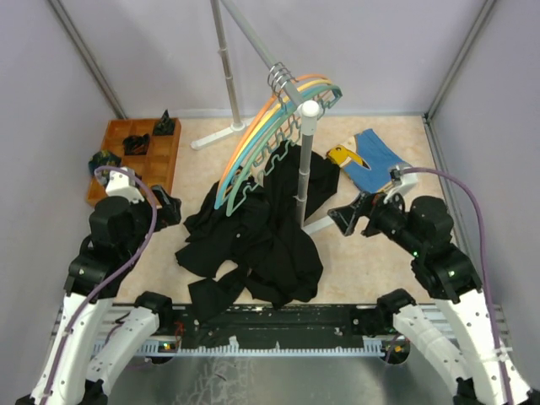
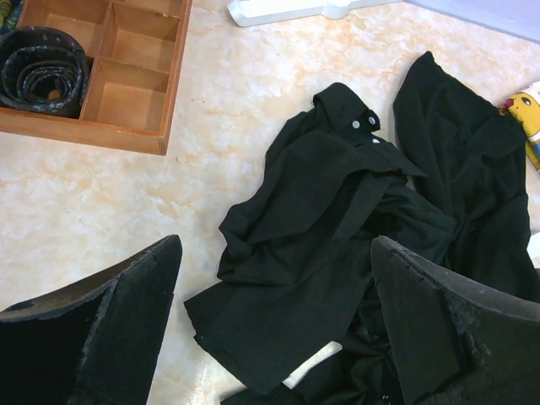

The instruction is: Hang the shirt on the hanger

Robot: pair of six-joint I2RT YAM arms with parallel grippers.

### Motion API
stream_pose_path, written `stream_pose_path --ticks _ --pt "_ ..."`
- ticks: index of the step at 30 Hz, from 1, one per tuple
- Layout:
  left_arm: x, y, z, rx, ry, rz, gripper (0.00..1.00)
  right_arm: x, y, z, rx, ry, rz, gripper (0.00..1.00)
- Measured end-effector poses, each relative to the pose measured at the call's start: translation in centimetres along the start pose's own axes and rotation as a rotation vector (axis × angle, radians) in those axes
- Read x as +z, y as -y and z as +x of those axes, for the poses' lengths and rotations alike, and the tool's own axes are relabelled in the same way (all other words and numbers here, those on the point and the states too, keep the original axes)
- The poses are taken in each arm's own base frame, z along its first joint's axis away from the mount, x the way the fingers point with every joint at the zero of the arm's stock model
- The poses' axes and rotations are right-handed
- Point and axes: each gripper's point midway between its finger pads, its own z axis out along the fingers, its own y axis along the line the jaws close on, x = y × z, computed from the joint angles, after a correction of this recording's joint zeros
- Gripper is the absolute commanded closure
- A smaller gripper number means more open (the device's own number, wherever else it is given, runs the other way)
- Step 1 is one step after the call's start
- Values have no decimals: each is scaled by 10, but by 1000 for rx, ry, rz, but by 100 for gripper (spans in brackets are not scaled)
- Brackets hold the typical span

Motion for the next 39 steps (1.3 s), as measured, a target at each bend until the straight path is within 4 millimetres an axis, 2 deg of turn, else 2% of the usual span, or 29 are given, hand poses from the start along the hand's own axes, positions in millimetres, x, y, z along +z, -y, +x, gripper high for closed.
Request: stream_pose_path --ticks 5,8,11,15,21,24,28,30,32,39 --pt "2 2 4 -4 -12 11 1 16 -45 22 -62 -49 -134 1" --pt "3 4 6 -10 -22 18 1 27 -76 46 -143 -67 -187 1" --pt "3 6 7 -22 -28 29 1 41 -87 61 -205 -47 -172 1" --pt "5 10 12 -34 -43 49 1 66 -69 64 -244 39 -52 1" --pt "10 15 26 -54 -89 75 1 87 -56 47 -266 150 77 1" --pt "12 17 31 -62 -108 82 1 95 -48 45 -265 156 116 1" --pt "13 19 34 -70 -121 88 1 107 -16 36 -231 151 199 1" --pt "14 20 36 -72 -128 90 1 111 -6 31 -204 144 200 1" --pt "16 20 38 -73 -138 90 1 112 2 27 -179 138 199 1" --pt "20 23 42 -72 -160 96 1 112 52 8 -104 128 244 1"
